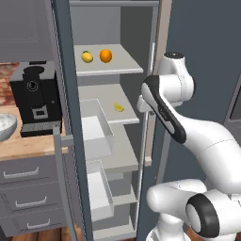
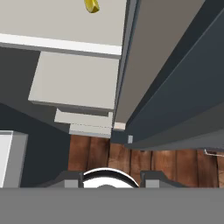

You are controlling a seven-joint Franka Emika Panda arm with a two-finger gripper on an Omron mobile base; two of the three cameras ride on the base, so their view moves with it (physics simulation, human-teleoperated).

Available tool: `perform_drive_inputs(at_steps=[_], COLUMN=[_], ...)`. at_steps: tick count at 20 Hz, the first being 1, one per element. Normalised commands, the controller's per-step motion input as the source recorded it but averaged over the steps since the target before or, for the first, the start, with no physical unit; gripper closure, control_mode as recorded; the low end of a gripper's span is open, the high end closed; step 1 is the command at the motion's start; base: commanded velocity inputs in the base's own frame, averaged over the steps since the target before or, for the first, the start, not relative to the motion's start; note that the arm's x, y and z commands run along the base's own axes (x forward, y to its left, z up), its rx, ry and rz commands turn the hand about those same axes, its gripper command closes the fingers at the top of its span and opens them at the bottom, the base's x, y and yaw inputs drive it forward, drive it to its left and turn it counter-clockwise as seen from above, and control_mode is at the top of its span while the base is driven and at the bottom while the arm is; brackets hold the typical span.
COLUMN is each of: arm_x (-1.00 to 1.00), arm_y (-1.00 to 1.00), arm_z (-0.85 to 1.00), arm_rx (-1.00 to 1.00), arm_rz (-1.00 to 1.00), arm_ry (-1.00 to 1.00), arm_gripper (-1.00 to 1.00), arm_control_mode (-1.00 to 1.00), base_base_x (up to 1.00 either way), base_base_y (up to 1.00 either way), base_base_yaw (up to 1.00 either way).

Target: Take the lemon wedge, orange, and lemon from the freezer and place them in the bowl on the counter.

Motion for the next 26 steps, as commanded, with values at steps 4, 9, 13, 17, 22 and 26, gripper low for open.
perform_drive_inputs(at_steps=[4, 9, 13, 17, 22, 26], arm_x=[-0.03, 0.00, 0.00, 0.00, -0.25, 0.00], arm_y=[0.00, 0.00, 0.00, 0.00, 0.00, 0.00], arm_z=[0.00, 0.00, 0.00, 0.00, -0.03, 0.00], arm_rx=[0.00, 0.00, 0.00, 0.00, 0.01, 0.00], arm_rz=[0.00, 0.00, 0.00, 0.00, -0.02, 0.00], arm_ry=[0.00, 0.00, 0.00, 0.00, 0.00, 0.00], arm_gripper=[-1.00, -1.00, -1.00, -1.00, -1.00, -1.00], arm_control_mode=[-1.00, -1.00, -1.00, -1.00, -1.00, 1.00], base_base_x=[0.00, 0.00, 0.00, 0.00, 0.00, -0.24], base_base_y=[0.00, 0.00, 0.00, 0.00, 0.00, 0.13], base_base_yaw=[0.00, 0.00, 0.00, 0.00, 0.00, 0.00])
